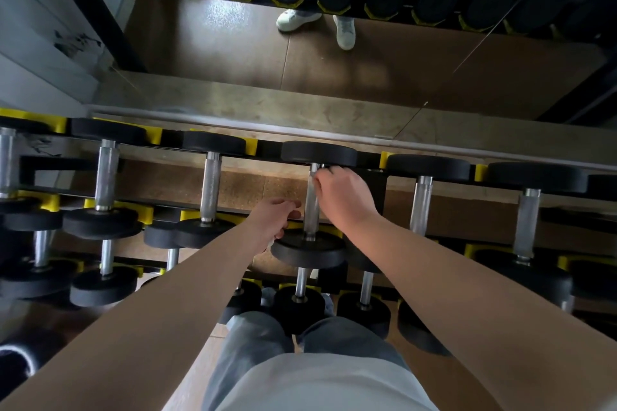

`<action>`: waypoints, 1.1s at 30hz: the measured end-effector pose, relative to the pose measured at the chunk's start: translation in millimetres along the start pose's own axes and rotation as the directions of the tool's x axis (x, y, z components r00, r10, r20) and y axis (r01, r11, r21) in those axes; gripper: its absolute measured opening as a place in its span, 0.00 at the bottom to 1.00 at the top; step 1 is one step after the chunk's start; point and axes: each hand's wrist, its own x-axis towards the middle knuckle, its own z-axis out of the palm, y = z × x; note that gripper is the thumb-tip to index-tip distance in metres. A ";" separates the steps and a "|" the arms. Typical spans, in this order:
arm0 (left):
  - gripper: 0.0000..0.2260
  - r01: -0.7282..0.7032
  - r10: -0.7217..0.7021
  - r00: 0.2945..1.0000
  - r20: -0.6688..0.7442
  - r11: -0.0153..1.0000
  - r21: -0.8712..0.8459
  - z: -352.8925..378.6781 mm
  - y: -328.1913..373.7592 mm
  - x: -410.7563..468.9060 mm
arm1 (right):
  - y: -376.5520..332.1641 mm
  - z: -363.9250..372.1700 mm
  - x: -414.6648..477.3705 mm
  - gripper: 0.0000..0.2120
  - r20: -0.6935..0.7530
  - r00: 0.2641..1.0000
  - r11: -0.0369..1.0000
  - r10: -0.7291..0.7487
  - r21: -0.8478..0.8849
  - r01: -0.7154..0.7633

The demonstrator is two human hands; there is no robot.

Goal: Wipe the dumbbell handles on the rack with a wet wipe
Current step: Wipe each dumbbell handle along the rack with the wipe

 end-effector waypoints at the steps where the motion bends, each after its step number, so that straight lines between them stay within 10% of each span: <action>1: 0.07 0.006 -0.006 1.000 -0.007 1.000 -0.003 0.4 -0.3 0.4 | -4.1 2.1 -1.0 0.09 0.012 1.000 1.000 -0.009 -0.011 0.009; 9: 0.08 -0.003 0.002 1.000 -0.024 1.000 -0.029 0.3 -2.0 4.1 | -14.5 8.4 -31.0 0.11 0.408 0.877 0.963 -0.253 0.022 0.267; 17: 0.08 0.005 -0.004 1.000 0.019 0.999 -0.041 -3.0 0.6 -1.8 | -14.7 -7.2 10.1 0.11 0.162 0.983 0.988 -0.086 -0.115 0.106; 25: 0.10 -0.008 0.008 1.000 -0.028 0.999 -0.035 -1.0 -4.3 2.4 | -20.6 3.6 -25.9 0.09 0.541 0.824 0.985 -0.167 0.055 0.164; 33: 0.09 -0.018 0.018 1.000 0.008 1.000 0.004 0.3 -4.8 1.0 | -4.8 -7.4 -8.9 0.09 0.027 0.955 0.879 0.294 0.384 -0.282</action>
